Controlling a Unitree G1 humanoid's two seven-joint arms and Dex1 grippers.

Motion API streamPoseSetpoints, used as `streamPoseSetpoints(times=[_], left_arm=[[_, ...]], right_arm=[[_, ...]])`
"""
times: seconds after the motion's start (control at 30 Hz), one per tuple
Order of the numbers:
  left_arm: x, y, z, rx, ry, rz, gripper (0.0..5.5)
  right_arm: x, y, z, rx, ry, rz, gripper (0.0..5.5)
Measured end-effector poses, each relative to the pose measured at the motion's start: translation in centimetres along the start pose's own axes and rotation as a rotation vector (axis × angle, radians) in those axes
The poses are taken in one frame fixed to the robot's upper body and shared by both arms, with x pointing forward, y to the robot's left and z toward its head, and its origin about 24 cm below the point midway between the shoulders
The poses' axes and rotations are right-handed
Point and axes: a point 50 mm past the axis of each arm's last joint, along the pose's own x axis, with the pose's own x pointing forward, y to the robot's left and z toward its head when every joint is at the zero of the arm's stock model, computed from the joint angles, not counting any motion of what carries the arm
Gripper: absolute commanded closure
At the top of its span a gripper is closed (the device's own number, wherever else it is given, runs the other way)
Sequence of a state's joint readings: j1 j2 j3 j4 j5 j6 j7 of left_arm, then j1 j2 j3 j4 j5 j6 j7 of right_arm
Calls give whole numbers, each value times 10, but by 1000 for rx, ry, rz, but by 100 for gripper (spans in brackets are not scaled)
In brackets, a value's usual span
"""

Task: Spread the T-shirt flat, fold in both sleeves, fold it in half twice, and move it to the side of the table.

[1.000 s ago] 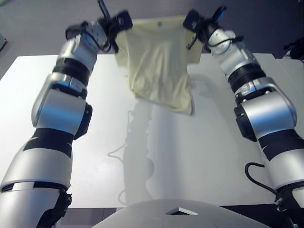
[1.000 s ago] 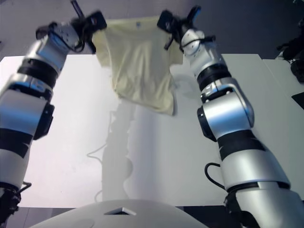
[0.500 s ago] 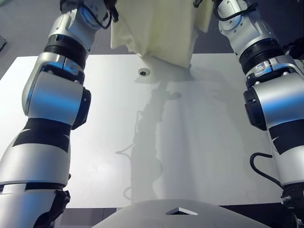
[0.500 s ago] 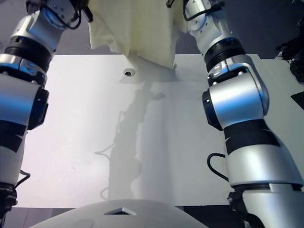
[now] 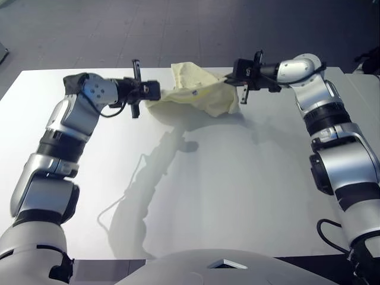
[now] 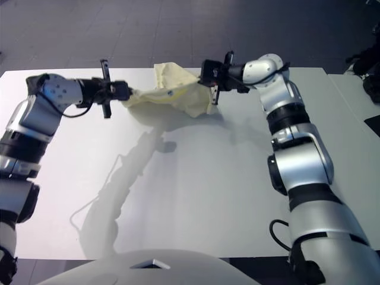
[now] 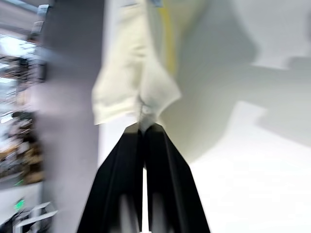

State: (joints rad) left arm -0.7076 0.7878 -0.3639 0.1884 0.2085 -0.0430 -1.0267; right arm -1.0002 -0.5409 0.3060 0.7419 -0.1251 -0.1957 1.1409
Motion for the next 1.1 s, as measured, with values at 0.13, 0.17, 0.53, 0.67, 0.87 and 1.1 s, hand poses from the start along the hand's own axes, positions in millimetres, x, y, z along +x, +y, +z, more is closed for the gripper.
streamPoseSetpoints(times=[0.13, 0.17, 0.53, 0.67, 0.87, 1.1], left_arm=[[-13, -33, 18, 0, -54, -201, 547], [-17, -45, 26, 5, -71, -267, 547], [-35, -129, 57, -76, -130, -596, 547], [-36, -140, 58, -109, -133, -613, 547], [-40, -150, 60, -130, -140, -643, 550], [-47, -150, 58, -199, -129, -650, 441]], right_arm=[[-17, 28, 0, 77, -36, 199, 550], [-22, 39, 3, 104, -48, 265, 550], [-39, 155, 16, 226, -13, 662, 550], [-42, 170, 16, 234, 13, 672, 550], [-47, 183, 24, 247, 1, 707, 515], [-60, 180, 31, 361, -37, 694, 414]])
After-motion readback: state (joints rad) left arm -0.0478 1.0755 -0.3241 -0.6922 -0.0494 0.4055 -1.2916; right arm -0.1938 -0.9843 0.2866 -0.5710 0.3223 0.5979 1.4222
